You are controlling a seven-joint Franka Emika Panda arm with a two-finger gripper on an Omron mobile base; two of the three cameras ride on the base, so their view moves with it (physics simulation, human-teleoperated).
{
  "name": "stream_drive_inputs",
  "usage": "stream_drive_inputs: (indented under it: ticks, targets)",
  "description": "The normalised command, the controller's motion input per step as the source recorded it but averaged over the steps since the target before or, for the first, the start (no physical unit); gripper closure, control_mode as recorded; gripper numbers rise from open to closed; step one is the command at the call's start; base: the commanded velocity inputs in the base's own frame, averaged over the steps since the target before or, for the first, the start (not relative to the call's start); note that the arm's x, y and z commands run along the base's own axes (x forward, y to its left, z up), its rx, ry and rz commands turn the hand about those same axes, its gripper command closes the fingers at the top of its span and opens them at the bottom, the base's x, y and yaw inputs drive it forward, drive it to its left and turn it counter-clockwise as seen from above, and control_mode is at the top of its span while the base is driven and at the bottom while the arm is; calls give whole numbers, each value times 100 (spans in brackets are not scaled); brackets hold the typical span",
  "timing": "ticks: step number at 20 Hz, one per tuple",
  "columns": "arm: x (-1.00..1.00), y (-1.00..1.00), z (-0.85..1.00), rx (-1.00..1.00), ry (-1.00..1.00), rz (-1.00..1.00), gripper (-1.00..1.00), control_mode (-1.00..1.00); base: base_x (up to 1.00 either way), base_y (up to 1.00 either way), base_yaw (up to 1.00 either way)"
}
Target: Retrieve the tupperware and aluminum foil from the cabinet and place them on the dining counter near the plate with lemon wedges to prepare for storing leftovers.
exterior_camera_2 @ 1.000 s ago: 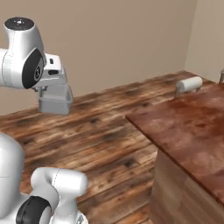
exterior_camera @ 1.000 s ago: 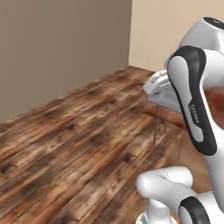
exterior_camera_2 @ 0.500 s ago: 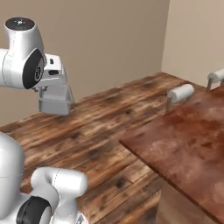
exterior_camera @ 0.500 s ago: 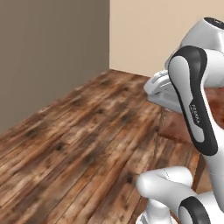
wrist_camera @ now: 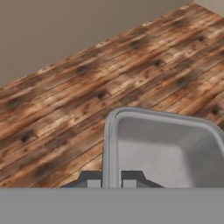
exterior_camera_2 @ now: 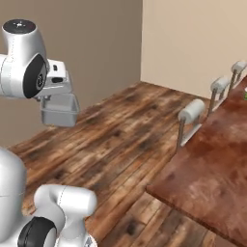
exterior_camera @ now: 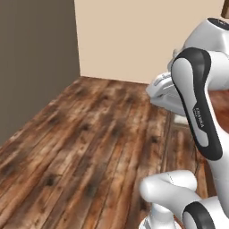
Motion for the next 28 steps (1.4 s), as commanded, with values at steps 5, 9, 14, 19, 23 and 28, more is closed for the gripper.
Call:
stream_drive_inputs:
  ticks: [5, 9, 14, 19, 23, 28]
  targets:
    - [0, 0, 0, 0, 0, 0, 100, 100, 100, 64, -49]
    - [0, 0, 0, 0, 0, 0, 100, 100, 100, 56, -50]
    - [0, 0, 0, 0, 0, 0, 100, 100, 100, 57, -46]
    - [0, 0, 0, 0, 0, 0, 100, 100, 100, 58, -46]
    - [0, 0, 0, 0, 0, 0, 100, 100, 100, 59, -47]
    - [0, 0, 0, 0, 0, 0, 100, 100, 100, 59, -48]
